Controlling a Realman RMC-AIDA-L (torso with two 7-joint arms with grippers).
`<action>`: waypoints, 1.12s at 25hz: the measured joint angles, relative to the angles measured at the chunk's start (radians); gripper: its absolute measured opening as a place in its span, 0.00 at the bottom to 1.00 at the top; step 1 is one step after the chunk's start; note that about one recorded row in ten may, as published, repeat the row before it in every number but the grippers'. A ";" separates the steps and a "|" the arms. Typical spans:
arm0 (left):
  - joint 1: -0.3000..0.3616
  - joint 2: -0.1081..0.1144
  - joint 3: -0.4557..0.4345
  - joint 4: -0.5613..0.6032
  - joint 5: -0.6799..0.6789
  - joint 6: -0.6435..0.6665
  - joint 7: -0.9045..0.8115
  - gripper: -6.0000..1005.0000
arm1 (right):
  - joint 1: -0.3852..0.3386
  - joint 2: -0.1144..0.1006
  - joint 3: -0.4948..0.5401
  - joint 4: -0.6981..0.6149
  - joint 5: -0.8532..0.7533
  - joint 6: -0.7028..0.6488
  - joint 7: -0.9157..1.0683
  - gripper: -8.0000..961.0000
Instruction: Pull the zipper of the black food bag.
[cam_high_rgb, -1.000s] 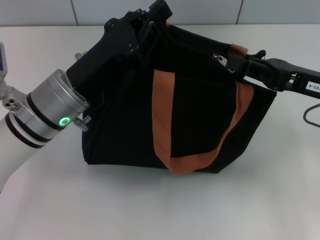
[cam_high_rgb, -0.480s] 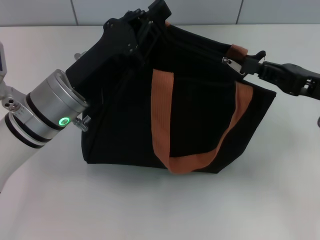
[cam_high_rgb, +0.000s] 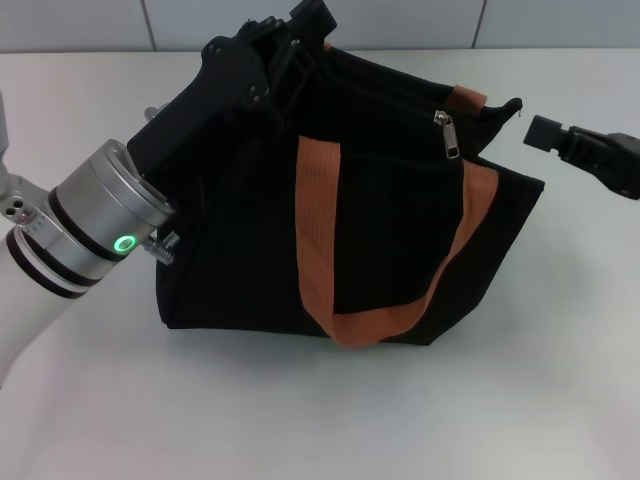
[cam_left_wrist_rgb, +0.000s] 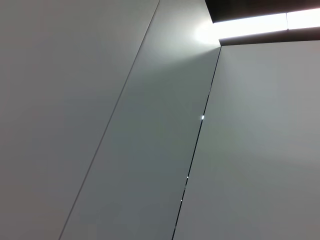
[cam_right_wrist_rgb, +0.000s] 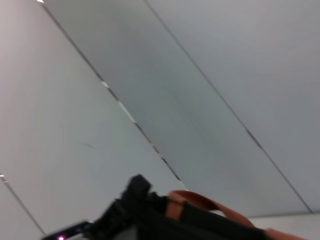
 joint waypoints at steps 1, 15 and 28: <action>0.000 0.000 0.000 -0.001 0.001 0.000 0.000 0.02 | 0.000 0.000 0.009 0.012 0.012 -0.025 -0.027 0.01; -0.007 -0.002 0.008 -0.014 0.008 0.010 0.000 0.02 | 0.026 -0.003 0.048 0.125 0.056 -0.094 -0.133 0.05; -0.027 -0.002 0.010 -0.021 0.017 0.002 -0.001 0.02 | 0.060 -0.001 0.039 0.142 -0.022 -0.070 -0.066 0.19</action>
